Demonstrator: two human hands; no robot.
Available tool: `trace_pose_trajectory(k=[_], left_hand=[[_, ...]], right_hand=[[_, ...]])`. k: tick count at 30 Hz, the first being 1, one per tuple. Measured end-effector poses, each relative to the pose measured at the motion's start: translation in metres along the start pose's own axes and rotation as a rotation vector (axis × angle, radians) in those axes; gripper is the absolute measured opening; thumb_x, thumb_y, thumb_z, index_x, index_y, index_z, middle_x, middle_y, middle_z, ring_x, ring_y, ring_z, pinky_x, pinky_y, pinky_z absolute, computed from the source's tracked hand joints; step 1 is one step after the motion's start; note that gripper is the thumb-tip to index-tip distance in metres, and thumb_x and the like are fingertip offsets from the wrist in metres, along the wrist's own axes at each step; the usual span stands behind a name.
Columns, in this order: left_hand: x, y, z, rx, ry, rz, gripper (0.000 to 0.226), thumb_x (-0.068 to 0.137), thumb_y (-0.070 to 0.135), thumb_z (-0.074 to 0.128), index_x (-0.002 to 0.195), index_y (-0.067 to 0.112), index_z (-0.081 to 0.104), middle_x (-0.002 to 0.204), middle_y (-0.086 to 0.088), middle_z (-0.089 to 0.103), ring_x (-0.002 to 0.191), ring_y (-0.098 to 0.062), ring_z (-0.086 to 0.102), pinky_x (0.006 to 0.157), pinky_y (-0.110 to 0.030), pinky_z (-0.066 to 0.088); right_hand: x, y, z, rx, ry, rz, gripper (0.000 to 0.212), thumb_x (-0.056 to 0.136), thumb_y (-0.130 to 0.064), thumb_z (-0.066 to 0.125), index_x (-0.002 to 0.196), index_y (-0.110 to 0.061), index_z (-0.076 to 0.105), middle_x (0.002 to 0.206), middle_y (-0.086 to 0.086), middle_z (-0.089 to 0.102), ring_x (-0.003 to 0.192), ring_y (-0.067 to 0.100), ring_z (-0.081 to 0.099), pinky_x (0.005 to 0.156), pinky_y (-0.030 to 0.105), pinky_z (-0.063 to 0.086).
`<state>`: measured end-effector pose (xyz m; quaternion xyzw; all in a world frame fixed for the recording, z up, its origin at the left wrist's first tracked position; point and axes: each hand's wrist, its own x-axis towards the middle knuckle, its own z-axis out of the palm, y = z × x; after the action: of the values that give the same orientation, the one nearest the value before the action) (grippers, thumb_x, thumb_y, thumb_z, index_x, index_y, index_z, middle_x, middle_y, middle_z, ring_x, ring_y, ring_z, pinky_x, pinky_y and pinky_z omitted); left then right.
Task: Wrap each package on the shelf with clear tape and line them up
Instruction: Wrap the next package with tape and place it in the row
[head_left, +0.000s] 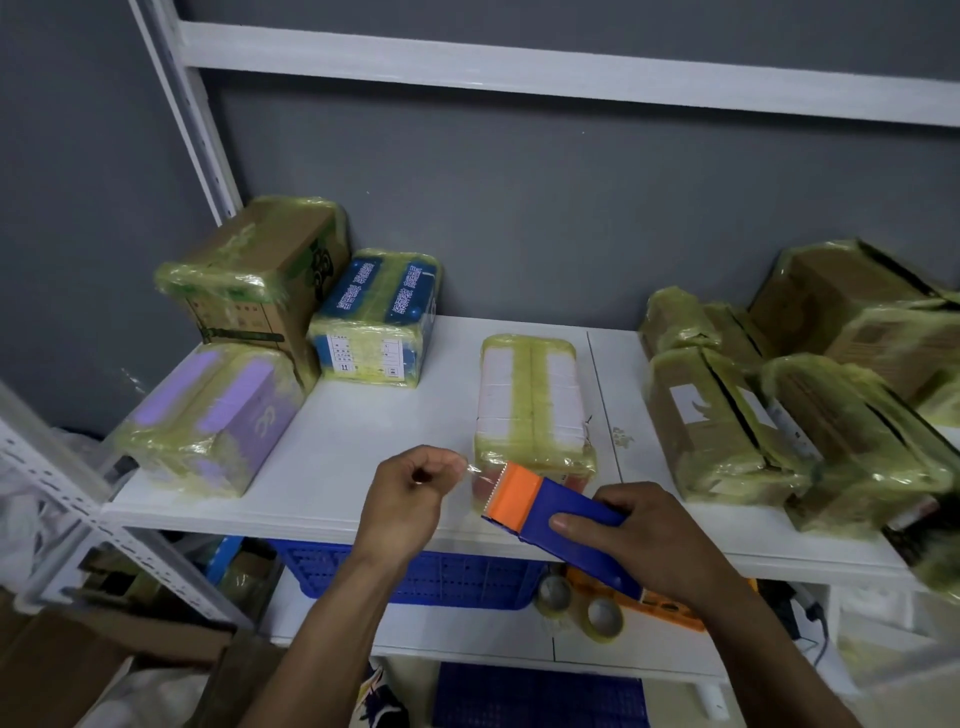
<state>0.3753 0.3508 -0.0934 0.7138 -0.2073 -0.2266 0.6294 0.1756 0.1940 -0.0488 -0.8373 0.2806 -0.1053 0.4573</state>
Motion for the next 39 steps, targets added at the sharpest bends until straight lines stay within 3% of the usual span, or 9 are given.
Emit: trace_pose_trajectory(k=[7, 11, 18, 20, 24, 29, 32, 36, 39], left_hand=[[0.014, -0.005, -0.003, 0.04, 0.042, 0.007, 0.017, 0.094, 0.012, 0.071, 0.084, 0.025, 0.078, 0.085, 0.015, 0.076, 0.083, 0.001, 0.069, 0.075, -0.014, 0.049], [0.023, 0.001, 0.0, 0.084, 0.083, 0.071, 0.018, 0.094, 0.01, 0.07, 0.085, 0.023, 0.076, 0.083, 0.02, 0.074, 0.08, 0.006, 0.067, 0.068, -0.004, 0.048], [0.03, -0.008, -0.004, 0.044, 0.119, 0.049, 0.02, 0.094, 0.007, 0.068, 0.085, 0.024, 0.076, 0.082, 0.021, 0.074, 0.08, 0.006, 0.067, 0.066, -0.002, 0.047], [0.03, -0.011, -0.007, 0.017, 0.135, 0.043, 0.02, 0.094, 0.007, 0.068, 0.085, 0.023, 0.076, 0.083, 0.02, 0.075, 0.081, 0.005, 0.068, 0.068, -0.005, 0.049], [0.038, -0.012, -0.013, -0.01, 0.156, 0.025, 0.017, 0.095, 0.013, 0.068, 0.086, 0.024, 0.076, 0.086, 0.021, 0.074, 0.084, 0.004, 0.068, 0.077, -0.018, 0.053], [0.041, -0.017, -0.013, -0.097, 0.142, -0.048, 0.007, 0.094, 0.025, 0.07, 0.09, 0.021, 0.075, 0.085, 0.018, 0.073, 0.088, -0.002, 0.067, 0.081, -0.025, 0.054], [0.04, -0.03, -0.01, -0.168, 0.182, -0.069, 0.006, 0.094, 0.025, 0.071, 0.091, 0.021, 0.075, 0.087, 0.017, 0.073, 0.093, -0.007, 0.067, 0.079, -0.023, 0.053], [0.045, -0.037, -0.003, -0.199, 0.203, -0.099, 0.005, 0.093, 0.025, 0.072, 0.089, 0.023, 0.075, 0.084, 0.02, 0.073, 0.093, -0.006, 0.066, 0.082, -0.026, 0.053], [0.048, -0.046, 0.002, -0.205, 0.178, -0.121, 0.008, 0.095, 0.025, 0.069, 0.089, 0.023, 0.075, 0.083, 0.021, 0.072, 0.095, -0.007, 0.065, 0.082, -0.026, 0.052]], right_hand=[[0.001, 0.002, 0.002, -0.006, -0.043, 0.037, 0.019, 0.078, -0.062, 0.078, 0.074, -0.044, 0.074, 0.068, -0.01, 0.073, 0.06, 0.005, 0.069, 0.051, 0.01, 0.044], [0.002, -0.004, -0.001, 0.021, -0.023, 0.058, 0.023, 0.075, -0.067, 0.077, 0.074, -0.044, 0.075, 0.068, -0.011, 0.073, 0.057, 0.003, 0.068, 0.049, 0.01, 0.042], [0.003, -0.014, -0.007, -0.029, -0.011, 0.068, 0.028, 0.066, -0.075, 0.074, 0.066, -0.047, 0.072, 0.063, -0.014, 0.07, 0.055, 0.001, 0.066, 0.048, 0.009, 0.04], [0.006, -0.017, -0.008, -0.057, 0.005, 0.056, 0.036, 0.064, -0.078, 0.073, 0.06, -0.042, 0.071, 0.057, -0.013, 0.066, 0.05, 0.001, 0.062, 0.047, 0.011, 0.039], [0.014, -0.022, -0.015, -0.213, 0.094, 0.047, 0.069, 0.064, -0.086, 0.065, 0.061, -0.018, 0.065, 0.056, -0.003, 0.063, 0.049, 0.007, 0.061, 0.054, 0.02, 0.041], [0.025, -0.046, -0.02, -0.372, 0.107, 0.019, 0.074, 0.062, -0.095, 0.056, 0.058, -0.021, 0.059, 0.052, -0.016, 0.059, 0.048, 0.001, 0.059, 0.055, 0.021, 0.038], [0.034, -0.051, -0.02, -0.486, 0.086, 0.027, 0.079, 0.063, -0.095, 0.058, 0.058, -0.016, 0.061, 0.044, -0.009, 0.054, 0.043, 0.004, 0.057, 0.052, 0.024, 0.042], [0.049, -0.055, -0.016, -0.643, 0.016, 0.051, 0.083, 0.063, -0.091, 0.065, 0.075, -0.01, 0.072, 0.063, 0.002, 0.066, 0.056, 0.012, 0.065, 0.061, 0.028, 0.054], [0.056, -0.059, -0.011, -0.732, 0.022, 0.046, 0.083, 0.058, -0.096, 0.059, 0.073, -0.015, 0.068, 0.064, -0.002, 0.065, 0.056, 0.011, 0.064, 0.06, 0.028, 0.054]])
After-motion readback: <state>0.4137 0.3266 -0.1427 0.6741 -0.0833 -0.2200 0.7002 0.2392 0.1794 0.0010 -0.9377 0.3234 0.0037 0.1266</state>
